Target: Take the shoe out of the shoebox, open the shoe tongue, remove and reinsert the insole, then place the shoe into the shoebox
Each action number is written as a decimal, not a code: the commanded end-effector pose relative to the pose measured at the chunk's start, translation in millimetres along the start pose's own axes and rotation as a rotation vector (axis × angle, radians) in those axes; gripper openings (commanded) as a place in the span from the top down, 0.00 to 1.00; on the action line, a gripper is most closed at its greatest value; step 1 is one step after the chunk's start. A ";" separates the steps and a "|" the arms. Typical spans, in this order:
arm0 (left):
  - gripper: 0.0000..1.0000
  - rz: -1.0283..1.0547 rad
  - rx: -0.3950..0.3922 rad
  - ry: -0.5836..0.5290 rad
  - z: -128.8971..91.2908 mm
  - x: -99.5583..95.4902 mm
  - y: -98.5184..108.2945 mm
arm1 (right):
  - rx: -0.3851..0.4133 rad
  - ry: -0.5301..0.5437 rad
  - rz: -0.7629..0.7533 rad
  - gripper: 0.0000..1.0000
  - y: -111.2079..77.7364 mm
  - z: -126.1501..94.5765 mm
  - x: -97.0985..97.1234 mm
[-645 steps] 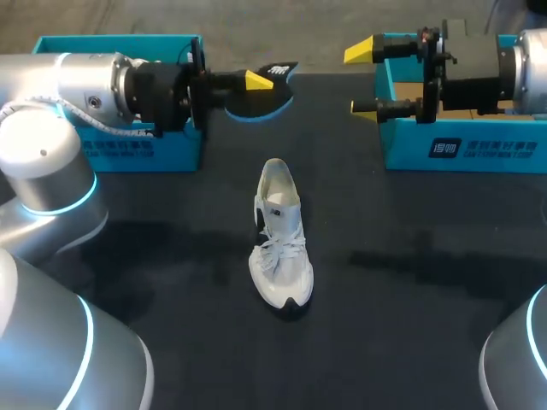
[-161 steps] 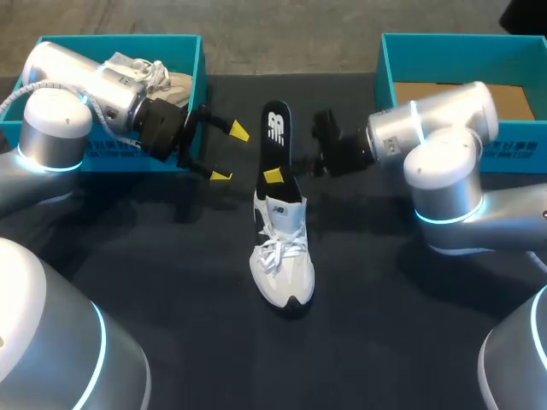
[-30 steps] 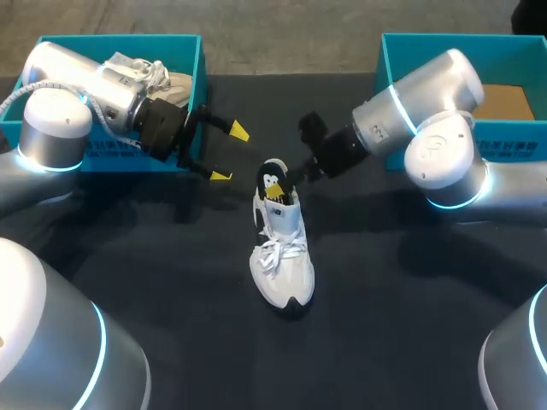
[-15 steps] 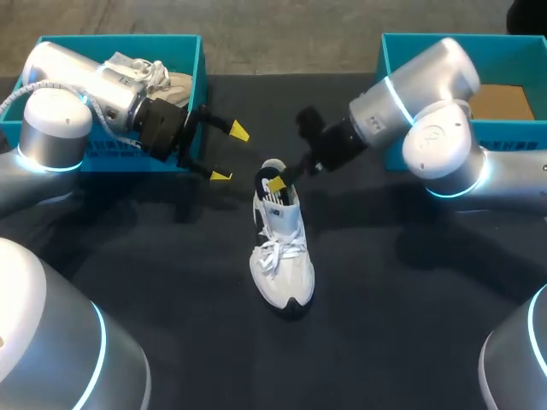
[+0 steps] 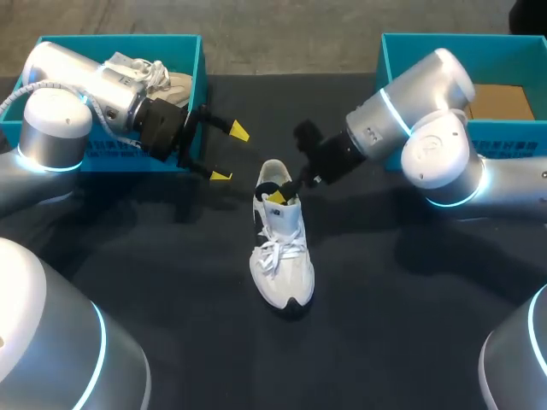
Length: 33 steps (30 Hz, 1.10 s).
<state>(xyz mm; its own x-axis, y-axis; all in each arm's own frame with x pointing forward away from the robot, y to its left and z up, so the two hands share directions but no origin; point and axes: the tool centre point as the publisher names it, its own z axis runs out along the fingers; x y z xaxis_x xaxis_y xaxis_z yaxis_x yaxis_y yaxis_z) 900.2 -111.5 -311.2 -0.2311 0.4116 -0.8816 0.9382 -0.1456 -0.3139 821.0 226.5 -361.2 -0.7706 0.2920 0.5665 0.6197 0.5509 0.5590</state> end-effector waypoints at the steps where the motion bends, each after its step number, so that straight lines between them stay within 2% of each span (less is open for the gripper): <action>1: 0.00 0.001 0.002 -0.001 0.3 0.5 1.4 | -0.007 -0.011 -0.002 0.58 0.6 1.7 2.3; 3: 0.00 0.001 0.002 -0.001 0.3 0.5 1.4 | -0.018 -0.021 -0.017 0.44 4.4 -1.0 4.7; 4: 0.00 0.001 0.002 -0.001 0.3 0.5 1.4 | -0.018 -0.022 -0.021 0.27 6.2 -2.0 5.8; 5: 0.00 0.001 0.002 -0.001 0.3 0.5 1.4 | -0.015 -0.027 -0.030 0.19 7.9 -3.0 7.1; 9: 0.00 0.001 0.002 -0.001 0.3 0.5 1.4 | -0.022 -0.041 -0.053 0.11 14.1 -7.3 12.1; 12: 0.00 0.001 0.002 -0.001 0.3 0.5 1.4 | -0.027 -0.048 -0.070 0.00 18.6 -10.2 15.5; 33: 0.00 0.001 0.002 -0.001 0.3 0.5 1.4 | -0.077 -0.107 -0.131 0.00 38.6 -30.6 23.0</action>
<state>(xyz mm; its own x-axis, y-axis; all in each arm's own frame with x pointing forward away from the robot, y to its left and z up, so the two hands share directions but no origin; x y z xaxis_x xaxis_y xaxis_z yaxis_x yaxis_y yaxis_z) 900.2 -111.5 -311.2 -0.2311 0.4116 -0.8816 0.9382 -0.1456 -0.3139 835.2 232.9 -311.8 -0.8552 0.2974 0.4244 0.5176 0.5321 0.6701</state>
